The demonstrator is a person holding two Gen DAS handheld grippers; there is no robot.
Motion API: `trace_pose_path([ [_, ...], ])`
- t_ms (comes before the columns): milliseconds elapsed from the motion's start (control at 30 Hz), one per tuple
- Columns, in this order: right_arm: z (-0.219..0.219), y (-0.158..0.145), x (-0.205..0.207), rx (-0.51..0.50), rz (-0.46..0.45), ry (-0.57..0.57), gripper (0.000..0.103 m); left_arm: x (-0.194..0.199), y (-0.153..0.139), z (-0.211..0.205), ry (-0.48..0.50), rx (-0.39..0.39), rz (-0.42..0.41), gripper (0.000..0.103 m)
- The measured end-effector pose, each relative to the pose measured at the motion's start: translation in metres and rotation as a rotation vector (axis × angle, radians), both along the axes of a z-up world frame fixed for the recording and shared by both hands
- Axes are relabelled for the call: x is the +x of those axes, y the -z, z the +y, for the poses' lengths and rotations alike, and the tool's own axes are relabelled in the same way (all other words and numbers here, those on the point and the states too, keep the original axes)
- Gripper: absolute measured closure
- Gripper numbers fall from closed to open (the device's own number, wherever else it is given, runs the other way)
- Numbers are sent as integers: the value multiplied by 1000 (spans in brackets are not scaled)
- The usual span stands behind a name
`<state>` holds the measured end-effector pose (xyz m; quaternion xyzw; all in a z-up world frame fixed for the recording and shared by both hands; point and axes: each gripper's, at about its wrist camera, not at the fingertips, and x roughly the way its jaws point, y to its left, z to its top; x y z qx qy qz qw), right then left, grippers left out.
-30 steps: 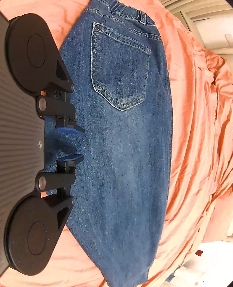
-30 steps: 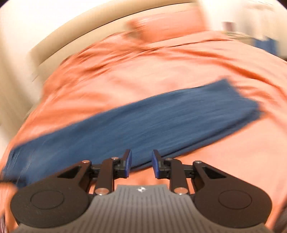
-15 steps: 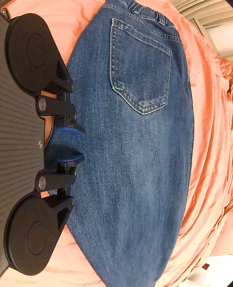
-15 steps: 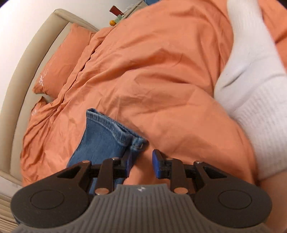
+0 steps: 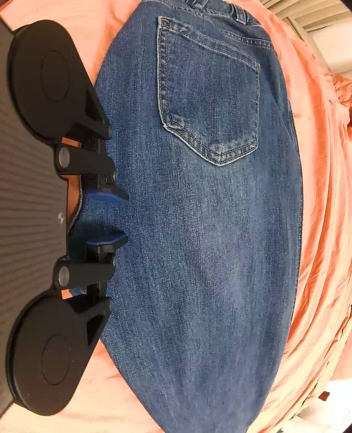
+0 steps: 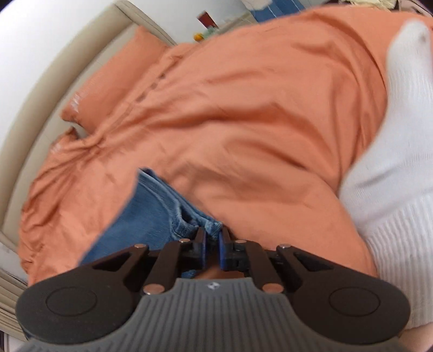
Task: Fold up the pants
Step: 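Grasp a jeans leg hem with the right gripper and lift it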
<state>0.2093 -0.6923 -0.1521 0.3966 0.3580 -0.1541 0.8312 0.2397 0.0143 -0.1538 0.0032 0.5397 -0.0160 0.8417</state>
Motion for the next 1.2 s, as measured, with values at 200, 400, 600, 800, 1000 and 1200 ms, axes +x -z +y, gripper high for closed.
trace_pose_path([
  [200, 0, -3, -3, 8, -20, -5, 84, -1, 0, -1, -3, 11, -6, 69],
  [400, -2, -27, -24, 32, -115, 22, 83, -3, -2, -2, -6, 13, -9, 70],
  [600, 4, -11, -7, 140, -100, 29, 78, -4, -2, -2, -14, 15, -9, 70],
  [800, 6, -18, -10, 152, -138, 45, 103, -2, -2, -1, 1, 17, -2, 69],
  [1000, 10, -17, -9, 53, -63, 34, 103, 4, 0, -4, 29, 33, 17, 69],
  [1200, 8, -6, -7, 77, -29, 44, 97, 10, -15, -9, 57, 59, 4, 69],
])
